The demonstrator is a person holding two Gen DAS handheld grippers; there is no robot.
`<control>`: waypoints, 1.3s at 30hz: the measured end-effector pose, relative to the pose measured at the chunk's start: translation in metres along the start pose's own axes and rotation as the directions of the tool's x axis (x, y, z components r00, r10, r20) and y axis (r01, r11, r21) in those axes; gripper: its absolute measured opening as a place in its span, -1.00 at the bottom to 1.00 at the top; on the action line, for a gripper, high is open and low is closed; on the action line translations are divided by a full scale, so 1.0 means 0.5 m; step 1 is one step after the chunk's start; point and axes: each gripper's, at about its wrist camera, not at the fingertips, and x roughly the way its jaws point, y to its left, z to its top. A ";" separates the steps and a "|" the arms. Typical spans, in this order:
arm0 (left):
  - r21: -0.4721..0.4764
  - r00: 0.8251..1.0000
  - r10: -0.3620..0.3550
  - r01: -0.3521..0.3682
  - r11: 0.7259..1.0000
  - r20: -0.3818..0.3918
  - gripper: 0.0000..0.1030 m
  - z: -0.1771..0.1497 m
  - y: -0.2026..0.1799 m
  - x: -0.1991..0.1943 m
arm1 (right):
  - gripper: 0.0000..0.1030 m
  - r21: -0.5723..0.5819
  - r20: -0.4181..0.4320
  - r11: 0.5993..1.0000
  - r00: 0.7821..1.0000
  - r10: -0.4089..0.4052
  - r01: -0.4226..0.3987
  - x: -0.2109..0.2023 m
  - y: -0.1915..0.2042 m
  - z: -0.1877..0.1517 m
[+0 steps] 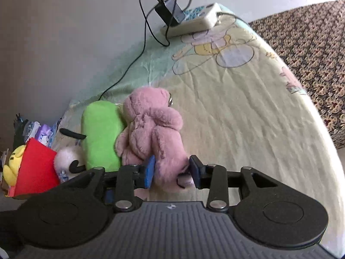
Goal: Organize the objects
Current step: 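Release the cat and move the right tool to the mauve teddy bear, then grasp the mauve teddy bear with the right tool and lift it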
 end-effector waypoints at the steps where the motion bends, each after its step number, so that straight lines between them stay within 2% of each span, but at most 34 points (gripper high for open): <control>1: -0.004 1.000 0.004 -0.004 1.000 -0.002 -0.03 0.003 0.002 0.003 | -0.25 0.002 0.006 1.000 1.000 0.008 -0.008 0.004 -0.001 0.002; 2: -0.008 1.000 0.007 -0.007 1.000 -0.005 -0.06 0.006 0.004 0.005 | -0.26 -0.007 0.002 1.000 1.000 0.013 -0.013 0.009 0.001 0.004; 3: -0.009 1.000 0.009 -0.009 1.000 -0.007 -0.10 0.007 0.005 0.006 | -0.38 -0.017 -0.005 1.000 1.000 0.010 -0.010 0.012 0.004 0.006; 5: -0.004 1.000 0.003 -0.003 1.000 -0.017 -0.17 0.007 0.005 0.006 | -0.41 -0.016 -0.016 1.000 1.000 0.027 -0.027 0.006 0.007 0.005; 9: 0.022 0.999 -0.024 0.024 0.999 -0.031 -0.17 -0.002 -0.005 -0.005 | -0.42 -0.031 -0.019 0.997 0.997 0.076 -0.077 -0.038 0.013 -0.005; 13: 0.065 0.994 -0.089 0.093 0.994 -0.063 -0.17 -0.029 -0.024 -0.024 | -0.42 -0.059 -0.037 0.996 0.997 0.065 -0.068 -0.087 0.006 -0.032; 17: 0.087 0.976 -0.180 0.191 0.978 -0.121 -0.17 -0.077 -0.044 -0.042 | -0.42 -0.029 -0.079 0.998 0.995 0.059 -0.062 -0.132 -0.019 -0.072; 20: 0.141 0.965 -0.204 0.228 0.963 -0.165 -0.17 -0.116 -0.069 -0.051 | -0.40 -0.035 -0.107 0.998 0.993 0.045 -0.049 -0.164 -0.025 -0.113; 23: 0.228 0.972 -0.164 0.200 0.953 -0.167 -0.17 -0.148 -0.091 -0.060 | -0.30 -0.063 -0.116 0.997 0.993 0.030 -0.037 -0.186 -0.026 -0.144; 25: 0.249 0.977 -0.142 0.178 0.952 -0.156 -0.17 -0.154 -0.092 -0.060 | -0.26 -0.066 -0.089 0.997 0.996 0.028 -0.034 -0.194 -0.029 -0.149; 28: 0.214 0.978 -0.148 0.178 0.960 -0.146 -0.15 -0.136 -0.081 -0.055 | 0.05 -0.044 -0.051 0.998 0.998 0.048 -0.050 -0.186 -0.034 -0.136; 30: 0.197 0.979 -0.167 0.188 0.962 -0.119 -0.02 -0.122 -0.072 -0.059 | 0.17 -0.027 -0.013 0.999 0.999 0.045 -0.045 -0.178 -0.037 -0.122; 32: 0.183 0.984 -0.154 0.168 0.969 -0.089 0.11 -0.109 -0.069 -0.054 | 0.27 0.002 0.013 0.999 0.998 0.054 -0.054 -0.159 -0.044 -0.108; 36: 0.137 0.983 -0.160 0.171 0.976 -0.089 0.11 -0.098 -0.076 -0.025 | 0.38 0.063 0.017 0.997 0.999 0.048 -0.049 -0.121 -0.062 -0.096; 39: 0.117 0.983 -0.156 0.167 0.979 -0.093 0.11 -0.102 -0.073 -0.006 | 0.30 0.076 0.010 0.993 0.996 0.089 -0.089 -0.105 -0.067 -0.099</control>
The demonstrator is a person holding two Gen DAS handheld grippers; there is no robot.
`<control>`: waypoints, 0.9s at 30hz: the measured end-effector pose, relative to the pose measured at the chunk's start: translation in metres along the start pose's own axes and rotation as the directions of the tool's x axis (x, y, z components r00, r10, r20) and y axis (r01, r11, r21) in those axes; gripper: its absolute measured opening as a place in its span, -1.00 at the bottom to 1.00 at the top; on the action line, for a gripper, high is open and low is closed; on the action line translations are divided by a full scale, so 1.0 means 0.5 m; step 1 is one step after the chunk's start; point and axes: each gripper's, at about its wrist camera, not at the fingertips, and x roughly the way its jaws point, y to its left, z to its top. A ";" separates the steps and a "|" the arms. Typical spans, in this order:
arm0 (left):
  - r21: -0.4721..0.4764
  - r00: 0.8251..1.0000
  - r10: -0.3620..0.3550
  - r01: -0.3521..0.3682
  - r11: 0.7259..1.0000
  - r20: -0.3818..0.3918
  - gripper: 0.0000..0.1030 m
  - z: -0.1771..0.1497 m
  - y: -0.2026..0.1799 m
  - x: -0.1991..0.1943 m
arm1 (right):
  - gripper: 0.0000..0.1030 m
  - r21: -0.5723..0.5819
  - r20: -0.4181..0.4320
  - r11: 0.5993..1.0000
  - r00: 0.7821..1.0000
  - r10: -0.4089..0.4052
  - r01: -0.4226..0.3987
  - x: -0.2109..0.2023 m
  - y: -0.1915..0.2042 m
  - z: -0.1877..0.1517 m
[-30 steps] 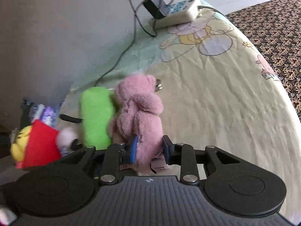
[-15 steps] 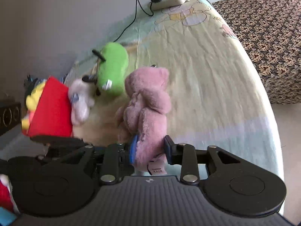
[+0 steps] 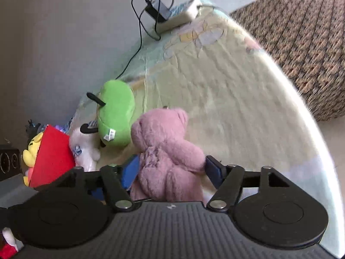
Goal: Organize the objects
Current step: 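Grasp the mauve teddy bear with the right tool and lift it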
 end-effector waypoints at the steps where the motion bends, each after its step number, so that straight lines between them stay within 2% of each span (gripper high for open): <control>1: -0.009 1.000 -0.002 0.002 1.000 -0.005 0.10 -0.003 0.003 0.005 | 0.24 -0.003 -0.009 1.000 1.000 0.005 -0.005 0.003 0.002 -0.001; 2: -0.017 1.000 -0.002 0.002 1.000 -0.010 0.09 -0.004 0.006 0.005 | 0.07 -0.003 -0.027 1.000 1.000 0.009 -0.009 0.006 0.002 -0.001; 4: -0.022 1.000 -0.001 0.001 1.000 -0.004 0.09 -0.009 0.005 -0.003 | -0.01 0.004 -0.032 1.000 0.999 0.026 -0.025 -0.001 0.008 -0.009; 10: 0.026 1.000 0.010 -0.010 1.000 0.000 0.05 -0.052 -0.005 -0.047 | -0.09 -0.009 -0.086 0.996 0.993 0.083 -0.084 -0.026 0.031 -0.034; 16: 0.102 0.998 0.058 -0.059 0.993 0.010 0.05 -0.089 -0.023 -0.115 | -0.10 -0.056 -0.109 0.990 0.986 0.124 -0.131 -0.051 0.083 -0.067; 20: 0.136 0.991 0.112 -0.122 0.983 0.078 0.05 -0.106 -0.022 -0.182 | -0.11 -0.051 -0.106 0.979 0.976 0.191 -0.198 -0.057 0.128 -0.066; 23: 0.125 0.981 0.127 -0.146 0.981 0.147 0.05 -0.104 -0.008 -0.246 | -0.11 -0.068 -0.085 0.966 0.967 0.242 -0.248 -0.056 0.179 -0.054; 27: 0.103 0.957 0.131 -0.163 0.981 0.260 0.05 -0.091 0.029 -0.347 | -0.12 -0.126 -0.037 0.940 0.949 0.313 -0.316 -0.055 0.268 -0.030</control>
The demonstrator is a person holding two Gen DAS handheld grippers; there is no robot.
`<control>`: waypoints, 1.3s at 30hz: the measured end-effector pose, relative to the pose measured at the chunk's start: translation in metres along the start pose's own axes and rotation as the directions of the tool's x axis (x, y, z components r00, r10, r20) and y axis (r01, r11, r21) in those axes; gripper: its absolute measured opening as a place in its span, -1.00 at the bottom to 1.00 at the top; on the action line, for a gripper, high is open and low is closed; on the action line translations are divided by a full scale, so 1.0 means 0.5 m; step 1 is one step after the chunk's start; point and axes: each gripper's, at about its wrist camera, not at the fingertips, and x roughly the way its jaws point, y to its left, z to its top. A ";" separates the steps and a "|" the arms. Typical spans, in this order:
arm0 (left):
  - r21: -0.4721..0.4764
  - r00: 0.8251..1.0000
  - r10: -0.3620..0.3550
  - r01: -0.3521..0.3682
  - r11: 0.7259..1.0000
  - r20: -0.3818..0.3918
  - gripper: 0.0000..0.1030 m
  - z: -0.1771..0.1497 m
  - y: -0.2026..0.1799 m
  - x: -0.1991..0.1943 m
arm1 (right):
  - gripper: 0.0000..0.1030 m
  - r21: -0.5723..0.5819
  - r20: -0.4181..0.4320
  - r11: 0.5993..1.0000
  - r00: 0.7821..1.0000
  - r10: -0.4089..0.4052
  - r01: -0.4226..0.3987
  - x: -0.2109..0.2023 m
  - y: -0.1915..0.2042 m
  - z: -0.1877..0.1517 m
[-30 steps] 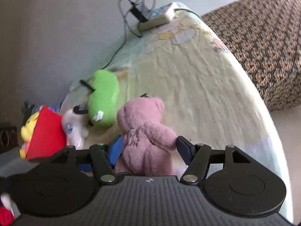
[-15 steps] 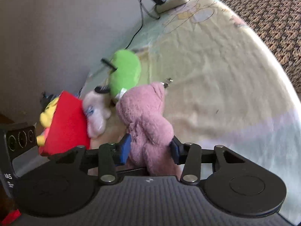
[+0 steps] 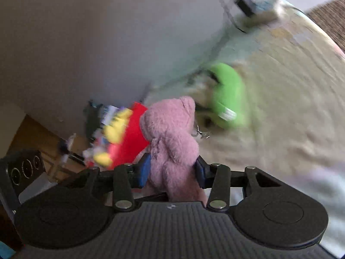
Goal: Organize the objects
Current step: 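Grasp the mauve teddy bear with the right tool and lift it, then lower the mauve teddy bear into the red box with the right tool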
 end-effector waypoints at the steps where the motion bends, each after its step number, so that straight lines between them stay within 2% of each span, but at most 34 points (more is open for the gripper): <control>1: -0.003 1.000 0.005 -0.005 1.000 0.030 0.05 0.007 0.016 -0.023 | -0.12 -0.017 0.016 1.000 1.000 0.020 -0.020 0.012 0.026 0.009; 5: -0.001 0.990 0.020 -0.020 1.000 0.141 0.05 0.033 0.096 -0.120 | -0.13 -0.048 0.066 0.995 0.994 0.090 -0.087 0.066 0.122 0.034; 9: -0.022 0.972 0.036 -0.032 0.999 0.232 0.05 0.037 0.206 -0.219 | -0.14 -0.067 0.077 0.986 0.985 0.157 -0.152 0.139 0.210 0.043; 15: -0.059 0.956 0.044 -0.028 0.998 0.289 0.05 0.023 0.366 -0.315 | -0.17 -0.104 0.093 0.977 0.977 0.193 -0.184 0.268 0.323 0.029; 20: -0.100 0.965 0.052 -0.027 0.995 0.256 0.05 0.005 0.476 -0.313 | -0.19 -0.096 0.089 0.988 0.988 0.126 -0.118 0.365 0.365 0.007; 23: -0.117 0.973 0.059 -0.033 0.993 0.223 0.06 -0.019 0.516 -0.296 | -0.20 -0.071 0.062 0.995 0.995 0.080 -0.075 0.417 0.370 -0.005; 27: -0.141 0.985 0.061 -0.038 0.989 0.161 0.06 -0.044 0.564 -0.265 | -0.22 -0.087 0.033 0.996 0.999 -0.022 0.025 0.469 0.382 -0.033; 29: -0.151 0.990 0.067 -0.048 0.987 0.121 0.05 -0.055 0.582 -0.237 | -0.27 -0.087 0.012 0.993 0.997 -0.077 0.078 0.485 0.378 -0.045; 33: -0.143 0.992 0.108 -0.099 0.985 0.058 -0.04 -0.080 0.600 -0.204 | -0.54 -0.081 -0.018 0.984 0.987 -0.158 0.156 0.512 0.367 -0.057; 35: -0.164 0.997 0.070 -0.062 0.985 0.043 -0.04 -0.085 0.614 -0.190 | -0.57 -0.105 -0.012 0.977 0.982 -0.189 0.187 0.517 0.375 -0.065; 39: -0.174 0.998 0.049 -0.041 0.984 0.044 -0.04 -0.088 0.619 -0.186 | -0.60 -0.126 0.001 0.968 0.976 -0.219 0.217 0.519 0.375 -0.068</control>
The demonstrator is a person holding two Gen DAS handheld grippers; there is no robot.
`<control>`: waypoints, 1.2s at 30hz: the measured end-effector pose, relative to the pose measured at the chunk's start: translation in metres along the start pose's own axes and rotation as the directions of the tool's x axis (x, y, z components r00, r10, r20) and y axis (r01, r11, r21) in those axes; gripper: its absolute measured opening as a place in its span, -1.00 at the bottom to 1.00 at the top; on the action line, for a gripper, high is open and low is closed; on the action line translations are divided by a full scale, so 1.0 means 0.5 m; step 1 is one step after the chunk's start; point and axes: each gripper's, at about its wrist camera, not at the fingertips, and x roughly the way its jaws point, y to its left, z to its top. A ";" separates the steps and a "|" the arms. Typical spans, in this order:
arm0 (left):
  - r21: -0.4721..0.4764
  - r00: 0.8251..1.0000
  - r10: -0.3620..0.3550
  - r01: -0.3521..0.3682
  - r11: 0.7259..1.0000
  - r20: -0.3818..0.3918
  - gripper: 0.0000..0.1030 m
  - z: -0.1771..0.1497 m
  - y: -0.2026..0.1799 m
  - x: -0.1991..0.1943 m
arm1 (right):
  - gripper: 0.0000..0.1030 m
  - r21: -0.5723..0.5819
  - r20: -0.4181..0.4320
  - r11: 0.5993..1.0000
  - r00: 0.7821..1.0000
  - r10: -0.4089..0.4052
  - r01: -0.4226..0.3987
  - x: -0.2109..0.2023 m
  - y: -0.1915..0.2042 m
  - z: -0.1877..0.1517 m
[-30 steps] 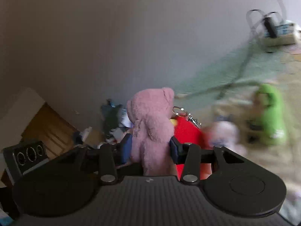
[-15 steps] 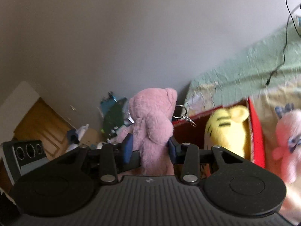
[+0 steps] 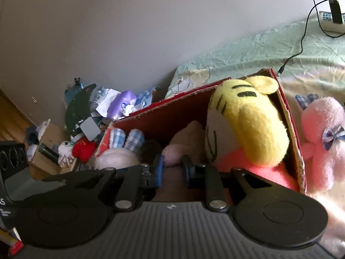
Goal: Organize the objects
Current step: 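Lower the mauve teddy bear into the red box with the right tool, then open the right tool and press the teddy bear down into the box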
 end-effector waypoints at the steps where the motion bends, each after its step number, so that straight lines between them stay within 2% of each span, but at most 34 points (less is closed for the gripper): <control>1: -0.004 1.000 -0.005 0.005 1.000 -0.003 -0.04 -0.001 0.004 0.004 | -0.60 -0.002 -0.001 1.000 1.000 -0.007 0.007 0.000 -0.001 0.000; 5: -0.006 1.000 0.001 -0.001 1.000 -0.018 -0.03 0.002 0.005 0.017 | -0.63 -0.019 -0.007 0.999 0.999 -0.033 0.033 0.000 -0.004 -0.009; 11: 0.040 0.998 0.024 -0.022 0.999 -0.051 -0.04 -0.001 -0.013 0.023 | -0.70 -0.037 -0.047 0.998 0.998 -0.047 0.045 -0.009 -0.007 -0.009; 21: 0.075 0.995 0.054 -0.048 0.996 -0.078 0.01 0.001 -0.020 0.028 | -0.53 -0.032 -0.140 0.992 0.982 -0.125 0.121 0.033 0.011 0.022; 26: 0.072 0.996 0.030 -0.024 0.997 -0.085 0.01 -0.010 -0.022 0.010 | -0.54 -0.104 -0.175 0.983 0.971 -0.166 0.149 0.061 0.029 0.031; 30: 0.042 0.996 0.024 -0.021 0.999 -0.084 0.01 -0.017 -0.022 0.008 | -0.66 -0.064 -0.132 0.992 0.984 -0.118 0.110 0.047 0.023 0.037; 33: 0.025 0.996 0.043 -0.041 0.999 -0.082 0.01 -0.017 -0.025 0.006 | -0.66 -0.012 -0.022 1.000 0.999 -0.029 0.028 0.013 0.013 0.038; 36: 0.016 0.997 0.053 -0.052 0.999 -0.050 0.04 -0.007 -0.028 -0.008 | -0.67 0.036 0.128 0.996 0.989 0.073 -0.078 -0.018 0.002 0.027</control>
